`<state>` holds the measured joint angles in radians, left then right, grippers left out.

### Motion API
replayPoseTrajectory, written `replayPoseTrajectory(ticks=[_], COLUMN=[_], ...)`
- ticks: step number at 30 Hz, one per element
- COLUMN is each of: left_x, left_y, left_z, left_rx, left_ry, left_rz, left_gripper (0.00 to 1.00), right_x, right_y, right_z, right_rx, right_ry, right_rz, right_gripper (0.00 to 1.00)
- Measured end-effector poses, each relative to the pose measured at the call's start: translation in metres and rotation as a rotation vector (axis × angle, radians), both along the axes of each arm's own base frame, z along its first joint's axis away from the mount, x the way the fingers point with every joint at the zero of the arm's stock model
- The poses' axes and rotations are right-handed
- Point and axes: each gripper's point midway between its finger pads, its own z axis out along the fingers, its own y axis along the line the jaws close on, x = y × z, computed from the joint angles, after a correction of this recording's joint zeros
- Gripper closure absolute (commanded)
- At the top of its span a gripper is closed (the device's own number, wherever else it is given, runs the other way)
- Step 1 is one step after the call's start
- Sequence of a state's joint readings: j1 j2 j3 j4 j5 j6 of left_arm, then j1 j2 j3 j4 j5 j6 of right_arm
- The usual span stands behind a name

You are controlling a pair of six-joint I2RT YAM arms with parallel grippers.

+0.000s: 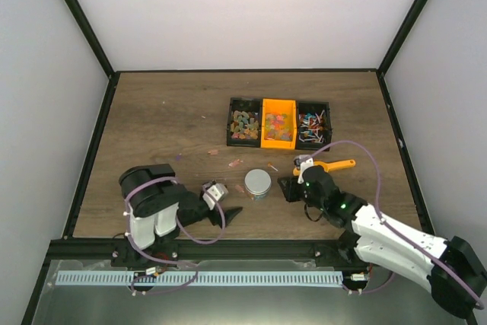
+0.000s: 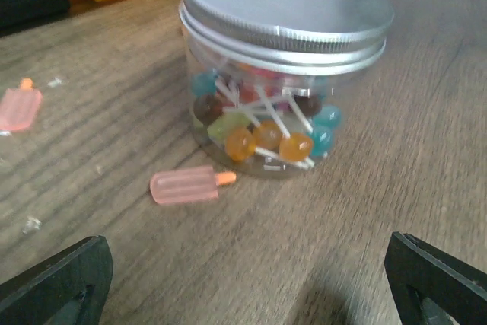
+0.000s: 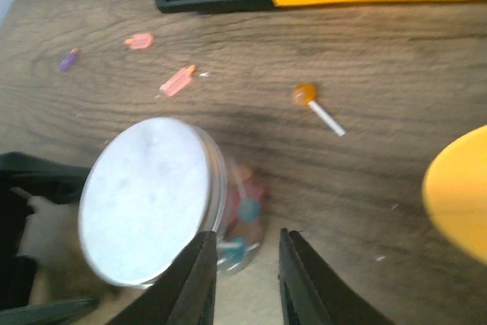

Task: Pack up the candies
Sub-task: Reset both arms

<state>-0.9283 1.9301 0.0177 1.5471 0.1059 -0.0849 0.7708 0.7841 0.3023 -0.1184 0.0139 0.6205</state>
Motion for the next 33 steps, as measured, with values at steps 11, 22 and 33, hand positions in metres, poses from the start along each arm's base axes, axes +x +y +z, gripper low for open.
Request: replayPoseTrajectory(ticks=[11, 22, 33], left_x=[0.025, 0.029, 0.036], left_y=[0.006, 0.043, 0.101], left_z=[0.115, 0.2, 0.207], left_rx=[-0.342, -0.581, -0.593], left_ry=[-0.159, -0.256, -0.23], left_rz=[0.153, 0.3, 0.555], left_gripper=[0.0, 0.0, 0.0], right_x=[0.059, 0.094, 0.145], right_y=[-0.056, -0.178, -0.182], right_z=[0.043, 0.034, 0.021], right_rx=[-0.159, -0.405, -0.389], right_ry=[-0.357, -0.62, -0.683], right_rz=[-0.293, -0.622, -0.54], right_gripper=[0.14, 0.09, 0.0])
